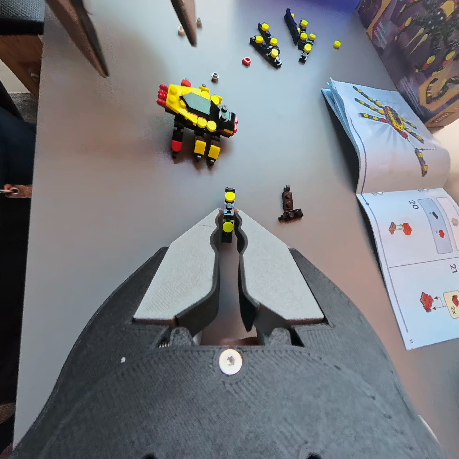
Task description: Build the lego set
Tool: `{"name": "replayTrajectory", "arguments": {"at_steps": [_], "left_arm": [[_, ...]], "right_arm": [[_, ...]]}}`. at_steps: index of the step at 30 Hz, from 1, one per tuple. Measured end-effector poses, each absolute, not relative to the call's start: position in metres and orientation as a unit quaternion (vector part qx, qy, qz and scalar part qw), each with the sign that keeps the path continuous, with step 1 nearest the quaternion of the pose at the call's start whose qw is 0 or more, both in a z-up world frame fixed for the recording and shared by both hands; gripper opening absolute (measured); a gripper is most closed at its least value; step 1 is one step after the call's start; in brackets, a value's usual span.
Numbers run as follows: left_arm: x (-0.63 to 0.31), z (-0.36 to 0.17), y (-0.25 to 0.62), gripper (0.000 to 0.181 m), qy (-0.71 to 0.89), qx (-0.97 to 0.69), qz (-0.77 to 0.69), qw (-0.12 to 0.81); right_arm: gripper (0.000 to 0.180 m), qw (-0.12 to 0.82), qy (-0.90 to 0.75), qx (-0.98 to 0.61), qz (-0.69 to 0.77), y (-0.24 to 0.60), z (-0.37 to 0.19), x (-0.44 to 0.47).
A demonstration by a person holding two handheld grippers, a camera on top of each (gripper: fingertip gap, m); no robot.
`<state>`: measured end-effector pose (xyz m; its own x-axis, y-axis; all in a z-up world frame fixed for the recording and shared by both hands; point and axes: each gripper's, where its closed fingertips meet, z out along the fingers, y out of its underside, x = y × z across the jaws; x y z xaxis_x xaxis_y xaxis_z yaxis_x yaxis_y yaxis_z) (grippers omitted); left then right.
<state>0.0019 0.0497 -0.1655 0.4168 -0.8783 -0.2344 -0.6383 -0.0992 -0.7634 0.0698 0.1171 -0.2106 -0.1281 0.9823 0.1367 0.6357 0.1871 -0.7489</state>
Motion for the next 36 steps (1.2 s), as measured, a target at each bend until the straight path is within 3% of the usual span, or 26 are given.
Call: {"name": "replayTrajectory", "arguments": {"at_steps": [10,18,29,36], "left_arm": [[-0.032,-0.174,0.059,0.056,0.442,-0.759,-0.120,0.463],[-0.058,-0.174,0.074,0.046,0.444,-0.724,-0.044,0.526],[-0.083,-0.128,0.079,0.041,0.343,-0.687,-0.185,0.613],[-0.066,-0.138,0.071,0.039,0.402,-0.674,-0.144,0.602]], "right_arm": [[0.005,0.334,-0.709,-0.568,0.250,0.116,-0.212,0.071],[0.005,0.320,-0.711,-0.573,0.254,0.116,-0.215,0.071],[0.005,0.290,-0.718,-0.565,0.284,0.113,-0.216,0.069],[0.005,0.316,-0.718,-0.562,0.261,0.116,-0.215,0.069]]}}
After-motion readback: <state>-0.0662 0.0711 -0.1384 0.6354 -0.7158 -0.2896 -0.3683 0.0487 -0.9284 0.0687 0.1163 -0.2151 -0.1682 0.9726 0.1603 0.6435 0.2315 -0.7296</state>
